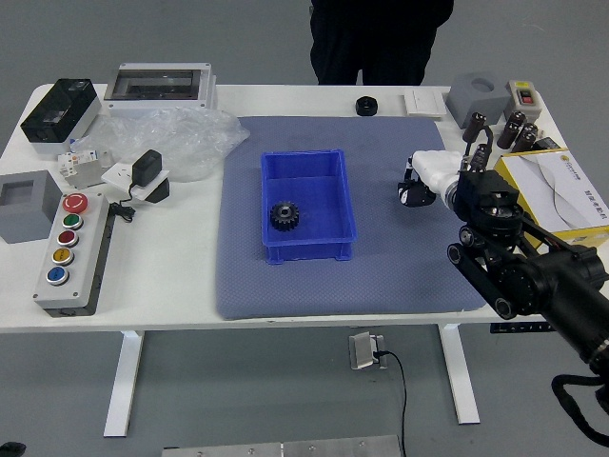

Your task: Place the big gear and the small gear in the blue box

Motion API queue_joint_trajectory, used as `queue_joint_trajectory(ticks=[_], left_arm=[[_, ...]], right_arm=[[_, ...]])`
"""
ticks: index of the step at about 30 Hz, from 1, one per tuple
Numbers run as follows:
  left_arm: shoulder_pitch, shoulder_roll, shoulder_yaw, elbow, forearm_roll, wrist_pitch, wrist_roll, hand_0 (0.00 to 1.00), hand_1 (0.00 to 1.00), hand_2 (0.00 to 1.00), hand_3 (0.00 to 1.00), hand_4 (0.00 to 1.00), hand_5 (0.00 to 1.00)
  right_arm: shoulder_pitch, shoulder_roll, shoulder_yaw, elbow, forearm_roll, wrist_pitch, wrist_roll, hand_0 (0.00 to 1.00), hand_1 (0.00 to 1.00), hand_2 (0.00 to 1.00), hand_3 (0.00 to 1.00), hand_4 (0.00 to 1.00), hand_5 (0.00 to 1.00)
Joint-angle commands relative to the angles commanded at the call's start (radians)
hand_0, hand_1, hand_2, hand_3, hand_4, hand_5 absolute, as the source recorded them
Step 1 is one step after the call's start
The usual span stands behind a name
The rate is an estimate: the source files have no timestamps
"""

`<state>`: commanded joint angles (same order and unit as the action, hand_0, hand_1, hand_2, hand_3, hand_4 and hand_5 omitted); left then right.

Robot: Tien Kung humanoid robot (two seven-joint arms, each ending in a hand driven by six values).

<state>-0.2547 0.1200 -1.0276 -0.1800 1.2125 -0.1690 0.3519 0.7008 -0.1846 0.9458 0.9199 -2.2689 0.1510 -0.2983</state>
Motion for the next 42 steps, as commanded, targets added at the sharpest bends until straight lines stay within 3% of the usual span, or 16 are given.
queue_joint_trajectory(ticks=[8, 12, 17, 24, 26, 27, 32, 33, 38, 39, 42], left_arm=[[0.003, 0.005, -0.002, 0.000, -0.003, 0.001, 0.000, 0.824, 0.784, 0.779, 0.750, 0.658, 0.379], [0.003, 0.005, 0.000, 0.000, -0.006, 0.000, 0.000, 0.825, 0.784, 0.779, 0.750, 0.658, 0.379], [0.003, 0.005, 0.001, 0.000, -0.005, -0.001, -0.001, 0.824, 0.784, 0.779, 0.750, 0.658, 0.379], [0.005, 0.006, 0.001, 0.000, 0.002, -0.003, 0.000, 0.824, 0.784, 0.779, 0.750, 0.658, 0.379], [0.005, 0.005, 0.001, 0.000, 0.003, -0.003, 0.000, 0.824, 0.784, 0.779, 0.750, 0.658, 0.379], [0.005, 0.005, 0.002, 0.000, 0.003, -0.003, 0.000, 0.824, 0.784, 0.779, 0.750, 0.658, 0.379], [0.007, 0.005, 0.000, 0.000, 0.008, -0.003, 0.001, 0.824, 0.784, 0.779, 0.750, 0.658, 0.379], [0.007, 0.005, 0.000, 0.000, 0.009, -0.004, 0.001, 0.825, 0.784, 0.779, 0.750, 0.658, 0.379], [0.006, 0.003, 0.000, 0.000, 0.011, -0.005, 0.001, 0.825, 0.784, 0.779, 0.750, 0.658, 0.379], [0.006, 0.003, 0.000, 0.000, 0.011, -0.005, 0.001, 0.824, 0.784, 0.779, 0.750, 0.658, 0.379], [0.007, 0.003, -0.001, 0.000, 0.013, -0.005, 0.001, 0.824, 0.784, 0.779, 0.750, 0.658, 0.379]], right_arm=[[0.048, -0.029, 0.006, 0.161, 0.000, 0.023, -0.020, 0.554, 0.420, 0.444, 0.502, 0.410, 0.273], [0.061, -0.007, -0.002, 0.243, 0.000, 0.032, -0.026, 0.562, 0.421, 0.443, 0.494, 0.390, 0.252], [0.066, 0.054, -0.024, 0.323, 0.000, 0.036, -0.029, 0.565, 0.422, 0.441, 0.491, 0.389, 0.252], [0.048, 0.146, -0.071, 0.332, 0.000, 0.025, -0.026, 0.570, 0.422, 0.440, 0.490, 0.390, 0.251], [0.040, 0.156, -0.085, 0.326, 0.000, 0.027, -0.026, 0.570, 0.422, 0.440, 0.490, 0.390, 0.251], [0.037, 0.158, -0.089, 0.323, 0.000, 0.029, -0.026, 0.563, 0.456, 0.497, 0.565, 0.411, 0.271], [0.028, 0.162, -0.094, 0.310, 0.000, 0.047, -0.028, 0.563, 0.456, 0.497, 0.565, 0.411, 0.271], [0.027, 0.161, -0.092, 0.308, 0.000, 0.051, -0.027, 0.630, 0.567, 0.689, 0.747, 0.673, 0.447], [0.022, 0.155, -0.083, 0.299, 0.012, 0.074, -0.021, 0.630, 0.567, 0.689, 0.747, 0.673, 0.447], [0.022, 0.154, -0.081, 0.298, 0.014, 0.077, -0.020, 0.721, 0.683, 0.826, 0.874, 0.785, 0.536], [0.019, 0.148, -0.075, 0.297, 0.026, 0.090, -0.016, 0.721, 0.683, 0.826, 0.874, 0.785, 0.536]])
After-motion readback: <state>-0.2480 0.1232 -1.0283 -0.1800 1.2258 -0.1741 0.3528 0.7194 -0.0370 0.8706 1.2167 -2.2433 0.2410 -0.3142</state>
